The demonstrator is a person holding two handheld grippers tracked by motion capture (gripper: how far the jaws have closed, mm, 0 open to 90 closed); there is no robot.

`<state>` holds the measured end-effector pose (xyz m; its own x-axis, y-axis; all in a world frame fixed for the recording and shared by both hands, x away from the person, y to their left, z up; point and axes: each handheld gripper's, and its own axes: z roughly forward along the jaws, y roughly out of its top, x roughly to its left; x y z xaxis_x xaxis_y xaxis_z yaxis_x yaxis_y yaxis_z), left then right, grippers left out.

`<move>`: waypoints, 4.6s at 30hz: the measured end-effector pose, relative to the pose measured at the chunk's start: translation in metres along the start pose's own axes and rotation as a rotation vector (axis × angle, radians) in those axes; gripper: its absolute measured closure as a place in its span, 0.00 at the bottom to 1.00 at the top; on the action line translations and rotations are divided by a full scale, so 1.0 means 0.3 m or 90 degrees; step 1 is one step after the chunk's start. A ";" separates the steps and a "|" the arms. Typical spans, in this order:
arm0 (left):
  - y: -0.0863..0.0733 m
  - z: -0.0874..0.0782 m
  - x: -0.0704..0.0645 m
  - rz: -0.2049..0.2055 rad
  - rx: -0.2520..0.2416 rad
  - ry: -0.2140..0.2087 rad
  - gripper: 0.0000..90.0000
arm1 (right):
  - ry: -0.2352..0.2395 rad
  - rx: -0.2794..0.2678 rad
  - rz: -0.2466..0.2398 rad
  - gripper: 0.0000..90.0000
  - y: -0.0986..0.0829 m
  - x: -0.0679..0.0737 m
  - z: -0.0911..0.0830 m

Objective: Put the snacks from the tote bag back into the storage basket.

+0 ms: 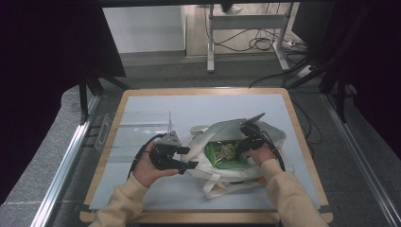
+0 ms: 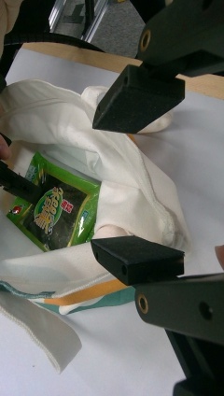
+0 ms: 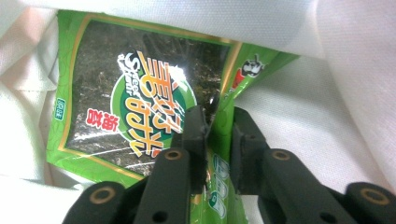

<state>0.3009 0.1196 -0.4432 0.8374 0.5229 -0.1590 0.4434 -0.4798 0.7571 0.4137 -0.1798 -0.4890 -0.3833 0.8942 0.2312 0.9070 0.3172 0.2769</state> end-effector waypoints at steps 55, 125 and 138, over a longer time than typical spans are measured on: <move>0.001 -0.009 0.012 -0.003 0.000 0.007 0.40 | 0.009 -0.181 -0.061 0.97 -0.134 -0.002 -0.299; 0.097 -0.041 0.048 -0.020 -0.040 0.033 0.39 | 0.060 -0.316 -0.326 0.98 -0.113 0.058 -0.466; 0.154 -0.027 0.092 -0.025 -0.031 0.017 0.39 | 0.063 -0.314 -0.361 0.98 -0.095 0.092 -0.458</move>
<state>0.3419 0.1176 -0.4075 0.8106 0.5598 -0.1720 0.4589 -0.4247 0.7804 0.3535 -0.2074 -0.3625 -0.8028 0.5963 0.0060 0.3927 0.5210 0.7579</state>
